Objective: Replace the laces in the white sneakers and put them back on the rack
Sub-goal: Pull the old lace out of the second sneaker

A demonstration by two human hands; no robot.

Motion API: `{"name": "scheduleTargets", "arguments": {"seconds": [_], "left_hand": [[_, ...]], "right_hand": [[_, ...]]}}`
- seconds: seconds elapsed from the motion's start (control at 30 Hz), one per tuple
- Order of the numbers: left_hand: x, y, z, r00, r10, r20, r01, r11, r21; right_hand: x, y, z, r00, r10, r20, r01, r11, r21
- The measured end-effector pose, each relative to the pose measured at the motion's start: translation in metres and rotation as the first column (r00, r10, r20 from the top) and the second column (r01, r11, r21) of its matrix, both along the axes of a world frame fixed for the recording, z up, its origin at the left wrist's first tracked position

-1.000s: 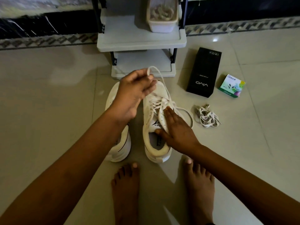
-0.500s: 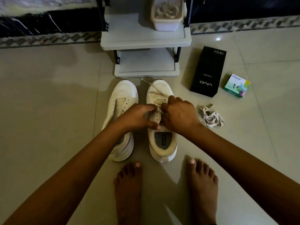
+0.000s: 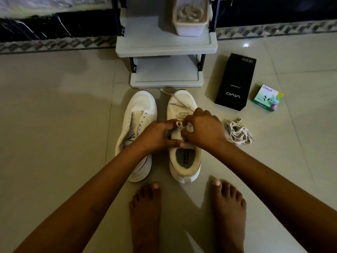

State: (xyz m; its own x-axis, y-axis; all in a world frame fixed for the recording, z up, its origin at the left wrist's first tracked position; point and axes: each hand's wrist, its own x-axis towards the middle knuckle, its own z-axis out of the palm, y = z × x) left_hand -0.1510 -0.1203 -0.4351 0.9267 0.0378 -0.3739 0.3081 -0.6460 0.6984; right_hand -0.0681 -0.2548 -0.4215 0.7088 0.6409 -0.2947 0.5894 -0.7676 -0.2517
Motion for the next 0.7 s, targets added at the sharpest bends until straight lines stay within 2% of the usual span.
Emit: {"name": "scheduleTargets", "arguments": {"seconds": [0.07, 0.2, 0.27, 0.3, 0.33, 0.37, 0.4, 0.43, 0.5, 0.53, 0.6, 0.63, 0.7], "left_hand": [[0.000, 0.000, 0.000, 1.000, -0.004, 0.003, 0.004, 1.000, -0.001], [0.000, 0.001, -0.002, 0.999, -0.027, -0.021, 0.028, 0.999, 0.041], [0.001, 0.001, -0.002, 0.999, -0.032, -0.020, 0.033, 0.998, 0.052], [0.001, 0.001, -0.001, 0.999, -0.027, -0.017, 0.028, 0.998, 0.048], [0.001, 0.001, -0.001, 1.000, -0.020, -0.014, 0.020, 0.999, 0.037], [0.001, 0.001, -0.001, 1.000, -0.012, -0.009, 0.012, 1.000, 0.021], [0.001, 0.001, -0.002, 1.000, -0.006, -0.006, 0.006, 1.000, 0.010], [0.001, 0.001, -0.002, 1.000, -0.006, -0.006, 0.006, 1.000, 0.008], [0.000, 0.001, -0.002, 1.000, -0.002, -0.014, 0.002, 1.000, 0.026], [0.000, 0.001, -0.002, 1.000, 0.004, -0.023, -0.003, 0.999, 0.037], [0.000, 0.000, -0.001, 0.999, 0.013, -0.038, -0.011, 0.999, 0.040], [0.000, 0.000, -0.002, 0.999, 0.006, -0.034, -0.005, 0.999, 0.037], [0.000, -0.001, -0.002, 1.000, -0.011, -0.026, 0.012, 0.999, 0.035]], "right_hand": [[0.000, -0.001, -0.003, 0.989, 0.065, 0.134, -0.065, 0.998, -0.010], [0.000, 0.003, -0.003, 0.953, 0.163, 0.254, -0.155, 0.987, -0.049], [0.000, 0.007, -0.001, 0.968, 0.137, 0.212, -0.133, 0.991, -0.030], [0.002, 0.008, 0.003, 0.993, 0.048, 0.105, -0.055, 0.997, 0.059], [0.005, 0.009, 0.009, 0.994, -0.064, -0.087, 0.078, 0.983, 0.165], [0.009, 0.009, 0.014, 0.932, -0.142, -0.333, 0.230, 0.942, 0.244], [0.011, 0.009, 0.018, 0.851, -0.163, -0.500, 0.343, 0.892, 0.293], [0.011, 0.009, 0.018, 0.826, -0.156, -0.542, 0.369, 0.876, 0.310], [0.008, 0.007, 0.016, 0.874, -0.110, -0.473, 0.279, 0.911, 0.303], [0.005, 0.007, 0.015, 0.920, -0.086, -0.383, 0.198, 0.944, 0.264], [0.000, 0.005, 0.008, 0.985, -0.005, -0.174, 0.020, 0.996, 0.086], [-0.002, 0.003, 0.006, 0.995, 0.028, -0.092, -0.027, 1.000, 0.010], [-0.003, 0.002, 0.005, 0.997, 0.063, 0.038, -0.061, 0.997, -0.040]]}}
